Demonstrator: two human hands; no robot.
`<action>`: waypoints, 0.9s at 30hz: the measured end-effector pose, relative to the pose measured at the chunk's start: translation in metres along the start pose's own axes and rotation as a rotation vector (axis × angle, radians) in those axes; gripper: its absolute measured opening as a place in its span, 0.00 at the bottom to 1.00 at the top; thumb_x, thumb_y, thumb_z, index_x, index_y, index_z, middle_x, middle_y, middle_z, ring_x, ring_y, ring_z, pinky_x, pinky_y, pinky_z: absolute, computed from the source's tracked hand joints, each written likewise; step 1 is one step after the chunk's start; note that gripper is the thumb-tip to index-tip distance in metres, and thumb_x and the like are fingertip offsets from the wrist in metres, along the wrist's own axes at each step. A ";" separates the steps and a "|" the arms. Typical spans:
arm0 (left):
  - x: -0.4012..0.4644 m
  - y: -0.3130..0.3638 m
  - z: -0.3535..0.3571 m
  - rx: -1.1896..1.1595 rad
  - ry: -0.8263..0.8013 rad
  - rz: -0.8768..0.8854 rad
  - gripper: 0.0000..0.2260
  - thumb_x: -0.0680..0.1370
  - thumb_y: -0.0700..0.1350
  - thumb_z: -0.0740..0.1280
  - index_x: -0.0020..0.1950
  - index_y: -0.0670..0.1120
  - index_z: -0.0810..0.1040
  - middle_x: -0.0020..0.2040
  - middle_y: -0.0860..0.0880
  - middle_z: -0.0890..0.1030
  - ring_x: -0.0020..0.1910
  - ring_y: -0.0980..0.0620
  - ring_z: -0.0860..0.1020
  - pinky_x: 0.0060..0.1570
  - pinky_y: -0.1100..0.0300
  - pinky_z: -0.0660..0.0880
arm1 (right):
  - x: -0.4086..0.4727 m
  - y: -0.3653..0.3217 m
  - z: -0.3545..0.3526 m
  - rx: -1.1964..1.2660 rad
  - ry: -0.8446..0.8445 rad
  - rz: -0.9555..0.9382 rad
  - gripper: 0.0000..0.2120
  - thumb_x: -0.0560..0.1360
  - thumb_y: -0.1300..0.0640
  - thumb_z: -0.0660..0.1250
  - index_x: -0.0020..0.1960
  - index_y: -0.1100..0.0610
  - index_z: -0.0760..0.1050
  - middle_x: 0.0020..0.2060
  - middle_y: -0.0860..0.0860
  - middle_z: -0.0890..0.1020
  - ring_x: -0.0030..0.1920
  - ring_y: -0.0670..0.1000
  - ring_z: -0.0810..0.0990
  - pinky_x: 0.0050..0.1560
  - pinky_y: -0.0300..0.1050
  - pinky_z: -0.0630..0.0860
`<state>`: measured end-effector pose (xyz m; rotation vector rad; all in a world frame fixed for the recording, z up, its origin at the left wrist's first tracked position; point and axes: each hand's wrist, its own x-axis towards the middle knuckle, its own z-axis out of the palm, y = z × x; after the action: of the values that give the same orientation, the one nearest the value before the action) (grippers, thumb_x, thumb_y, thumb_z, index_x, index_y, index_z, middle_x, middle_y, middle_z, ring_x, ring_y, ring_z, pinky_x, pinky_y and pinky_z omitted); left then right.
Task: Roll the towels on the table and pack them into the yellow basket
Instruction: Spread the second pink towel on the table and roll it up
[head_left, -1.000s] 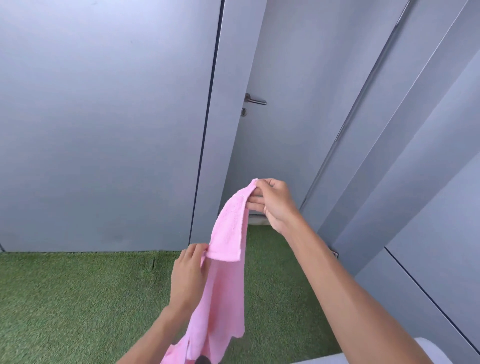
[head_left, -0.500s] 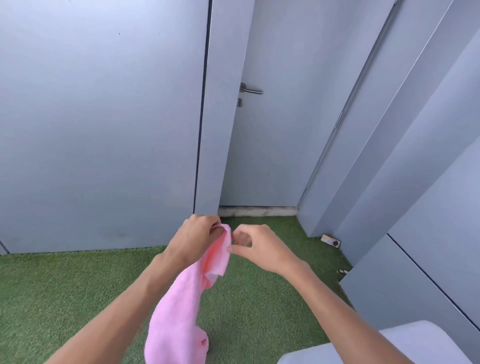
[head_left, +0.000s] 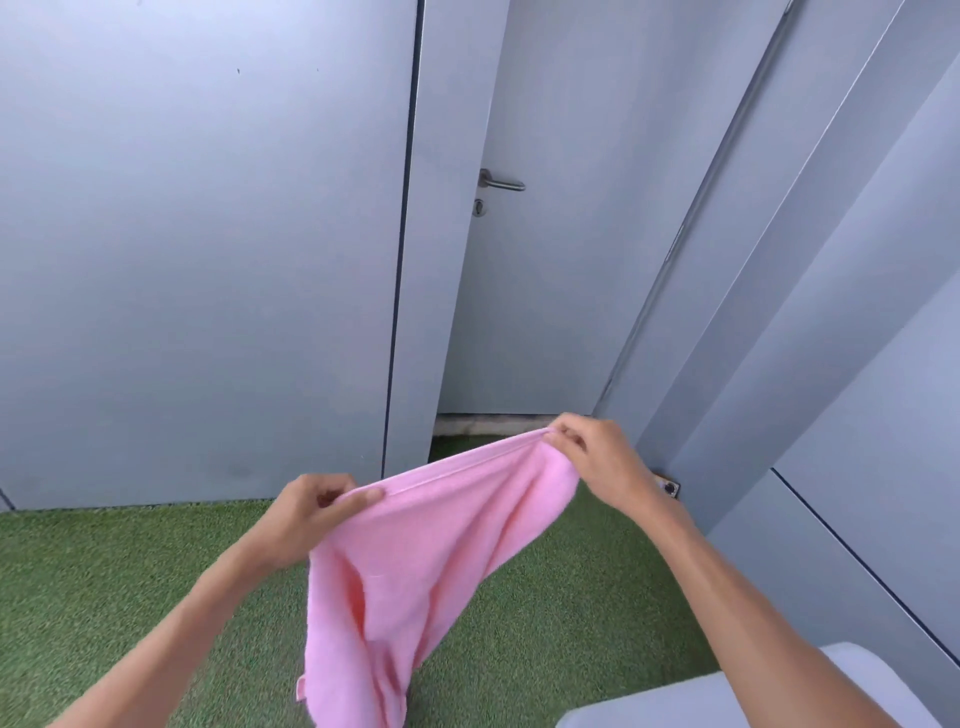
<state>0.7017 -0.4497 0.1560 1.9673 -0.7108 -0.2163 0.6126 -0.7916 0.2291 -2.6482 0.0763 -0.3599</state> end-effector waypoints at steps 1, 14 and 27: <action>-0.004 -0.004 -0.006 -0.019 -0.006 -0.025 0.27 0.70 0.67 0.67 0.30 0.45 0.67 0.28 0.54 0.61 0.28 0.55 0.59 0.27 0.61 0.54 | -0.001 0.010 -0.004 0.000 0.016 0.036 0.08 0.79 0.47 0.63 0.45 0.49 0.76 0.32 0.49 0.80 0.31 0.50 0.75 0.36 0.50 0.73; 0.026 0.068 0.024 0.071 -0.073 0.265 0.16 0.72 0.58 0.71 0.36 0.46 0.78 0.28 0.54 0.66 0.29 0.56 0.60 0.29 0.61 0.57 | -0.005 -0.075 0.018 0.295 -0.448 -0.069 0.10 0.76 0.43 0.67 0.50 0.49 0.80 0.46 0.43 0.84 0.53 0.34 0.79 0.62 0.42 0.70; -0.013 -0.048 -0.003 0.316 -0.126 0.011 0.22 0.72 0.69 0.62 0.36 0.50 0.72 0.26 0.54 0.68 0.25 0.56 0.62 0.29 0.60 0.62 | -0.039 0.037 -0.009 0.109 -0.059 0.200 0.08 0.77 0.49 0.67 0.44 0.51 0.81 0.47 0.45 0.84 0.50 0.38 0.80 0.53 0.36 0.72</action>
<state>0.7111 -0.4246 0.1147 2.2642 -0.8806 -0.2343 0.5730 -0.8238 0.2106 -2.5139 0.2923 -0.2127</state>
